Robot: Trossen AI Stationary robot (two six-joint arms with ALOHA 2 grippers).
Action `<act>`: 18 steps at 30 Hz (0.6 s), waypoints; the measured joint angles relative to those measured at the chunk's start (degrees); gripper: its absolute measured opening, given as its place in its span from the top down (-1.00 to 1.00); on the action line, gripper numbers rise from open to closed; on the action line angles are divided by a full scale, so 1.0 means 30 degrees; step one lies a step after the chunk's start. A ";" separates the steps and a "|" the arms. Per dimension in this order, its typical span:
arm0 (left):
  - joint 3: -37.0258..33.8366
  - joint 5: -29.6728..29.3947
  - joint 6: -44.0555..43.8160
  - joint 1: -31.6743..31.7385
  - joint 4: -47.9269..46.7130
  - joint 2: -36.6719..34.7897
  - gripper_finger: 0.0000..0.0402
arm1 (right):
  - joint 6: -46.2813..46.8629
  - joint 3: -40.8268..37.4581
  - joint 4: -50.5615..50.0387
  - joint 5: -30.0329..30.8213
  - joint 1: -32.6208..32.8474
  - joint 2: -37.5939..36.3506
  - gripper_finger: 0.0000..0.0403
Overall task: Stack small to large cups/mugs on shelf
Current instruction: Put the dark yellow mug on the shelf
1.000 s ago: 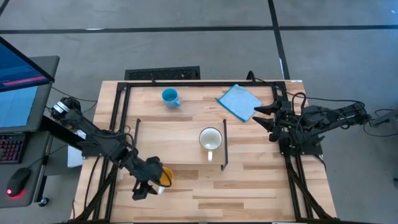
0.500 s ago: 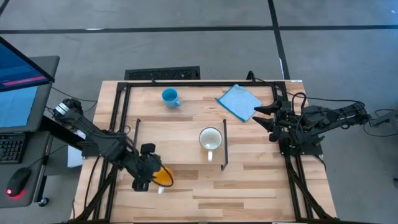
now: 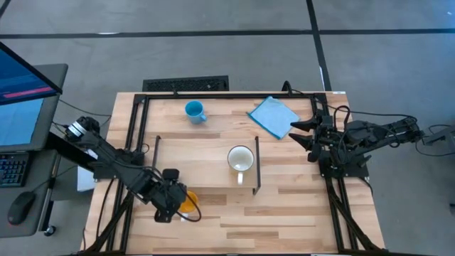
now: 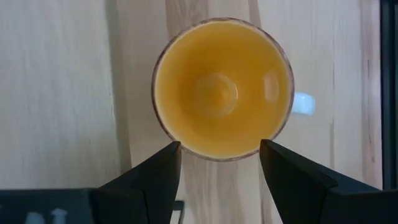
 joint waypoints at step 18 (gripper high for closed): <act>0.0000 0.0012 -0.3599 0.0348 0.0119 -0.0034 -0.06 | -0.0007 0.0005 -0.0007 0.0000 0.0000 0.0004 -0.19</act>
